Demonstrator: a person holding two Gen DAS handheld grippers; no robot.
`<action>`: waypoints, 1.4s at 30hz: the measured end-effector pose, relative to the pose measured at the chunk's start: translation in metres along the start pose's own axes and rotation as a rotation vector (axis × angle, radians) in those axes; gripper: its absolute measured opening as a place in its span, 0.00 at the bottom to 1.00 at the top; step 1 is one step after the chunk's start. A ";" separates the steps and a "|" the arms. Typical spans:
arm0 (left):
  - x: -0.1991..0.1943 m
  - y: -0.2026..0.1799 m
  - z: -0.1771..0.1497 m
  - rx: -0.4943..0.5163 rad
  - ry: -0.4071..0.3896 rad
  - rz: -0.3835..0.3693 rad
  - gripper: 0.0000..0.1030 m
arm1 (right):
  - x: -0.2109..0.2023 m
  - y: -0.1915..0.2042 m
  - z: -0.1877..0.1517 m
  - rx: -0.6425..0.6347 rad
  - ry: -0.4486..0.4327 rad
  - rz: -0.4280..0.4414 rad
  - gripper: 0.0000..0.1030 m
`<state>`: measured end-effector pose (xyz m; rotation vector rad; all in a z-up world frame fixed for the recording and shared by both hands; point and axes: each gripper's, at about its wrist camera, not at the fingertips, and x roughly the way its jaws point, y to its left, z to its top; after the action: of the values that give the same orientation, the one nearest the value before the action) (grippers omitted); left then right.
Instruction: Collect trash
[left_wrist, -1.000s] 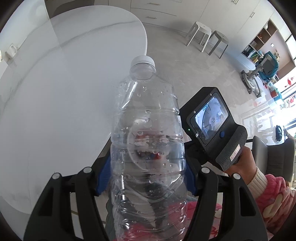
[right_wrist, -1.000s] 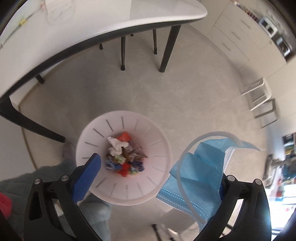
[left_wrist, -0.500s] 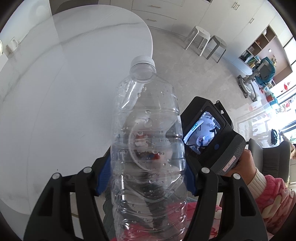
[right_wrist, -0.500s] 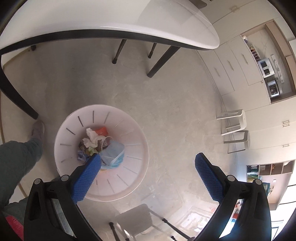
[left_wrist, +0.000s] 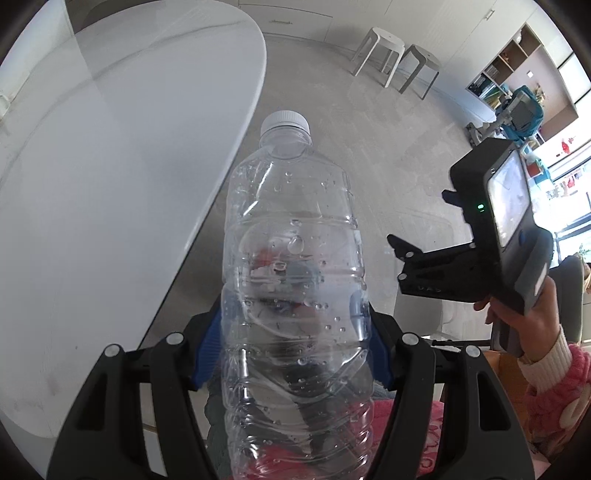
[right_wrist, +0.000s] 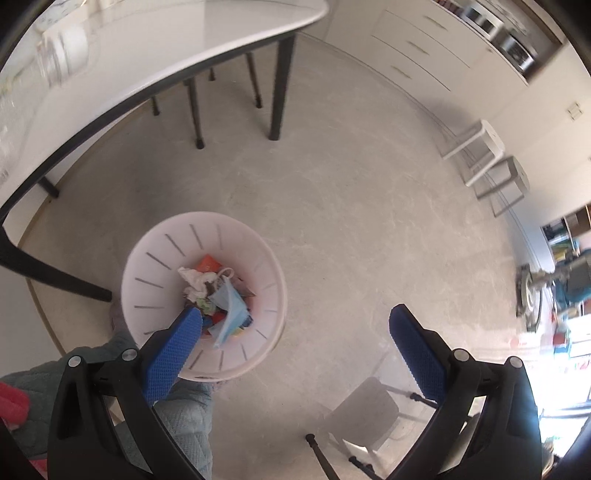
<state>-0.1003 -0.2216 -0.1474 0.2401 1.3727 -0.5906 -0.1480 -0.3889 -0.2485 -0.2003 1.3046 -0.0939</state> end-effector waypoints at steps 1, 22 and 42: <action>0.010 -0.004 0.003 0.010 0.015 -0.003 0.61 | -0.001 -0.008 -0.004 0.015 0.001 -0.005 0.98; 0.242 -0.047 0.052 0.122 0.411 0.056 0.64 | 0.032 -0.079 -0.050 0.140 0.096 -0.005 0.98; 0.040 -0.028 0.060 0.028 0.047 0.141 0.88 | -0.041 -0.073 0.020 0.178 -0.079 0.139 0.98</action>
<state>-0.0605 -0.2845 -0.1690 0.3715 1.3809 -0.4895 -0.1366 -0.4509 -0.1902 0.0383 1.2209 -0.0830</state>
